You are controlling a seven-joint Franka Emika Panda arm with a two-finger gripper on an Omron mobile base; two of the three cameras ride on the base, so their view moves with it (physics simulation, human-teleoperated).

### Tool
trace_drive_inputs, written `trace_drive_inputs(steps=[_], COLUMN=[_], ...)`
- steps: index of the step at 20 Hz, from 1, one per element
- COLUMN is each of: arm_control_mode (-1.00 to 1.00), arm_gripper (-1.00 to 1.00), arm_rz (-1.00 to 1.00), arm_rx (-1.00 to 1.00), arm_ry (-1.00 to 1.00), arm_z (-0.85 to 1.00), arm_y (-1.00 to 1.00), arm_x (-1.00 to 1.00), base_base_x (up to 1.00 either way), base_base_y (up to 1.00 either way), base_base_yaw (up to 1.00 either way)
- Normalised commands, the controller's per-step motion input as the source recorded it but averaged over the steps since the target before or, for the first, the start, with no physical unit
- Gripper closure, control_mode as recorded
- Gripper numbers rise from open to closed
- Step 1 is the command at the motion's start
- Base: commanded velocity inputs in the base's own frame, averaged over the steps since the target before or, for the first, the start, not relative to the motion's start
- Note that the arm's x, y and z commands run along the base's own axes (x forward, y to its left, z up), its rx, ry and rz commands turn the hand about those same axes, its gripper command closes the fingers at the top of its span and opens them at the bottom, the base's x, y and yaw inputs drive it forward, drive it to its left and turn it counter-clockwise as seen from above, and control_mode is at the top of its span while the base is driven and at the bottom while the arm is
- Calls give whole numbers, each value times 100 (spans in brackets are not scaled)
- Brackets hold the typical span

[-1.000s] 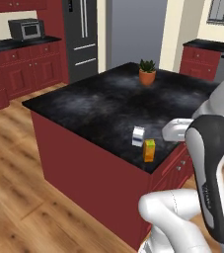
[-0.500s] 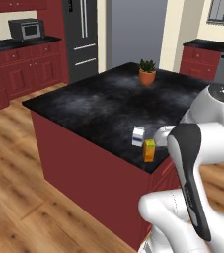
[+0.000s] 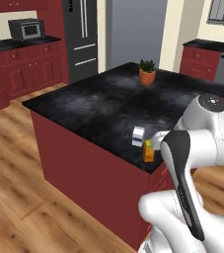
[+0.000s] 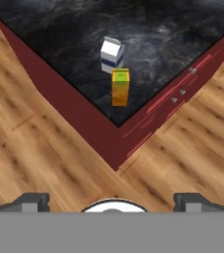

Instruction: Pick the bottled water, milk, boxed drink from the counter and place them in the open cabinet.

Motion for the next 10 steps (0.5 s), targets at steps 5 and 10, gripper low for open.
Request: trace_drive_inputs(steps=[5, 10], arm_control_mode=[-100, -100], arm_gripper=[-100, -100], arm_rz=[0, 0], arm_rx=[0, 0], arm_ry=[5, 4], arm_z=[-13, -19], arm_y=[-15, -14], arm_x=[13, 25], base_base_x=[0, 0], base_base_y=[0, 0], base_base_yaw=[0, 0])
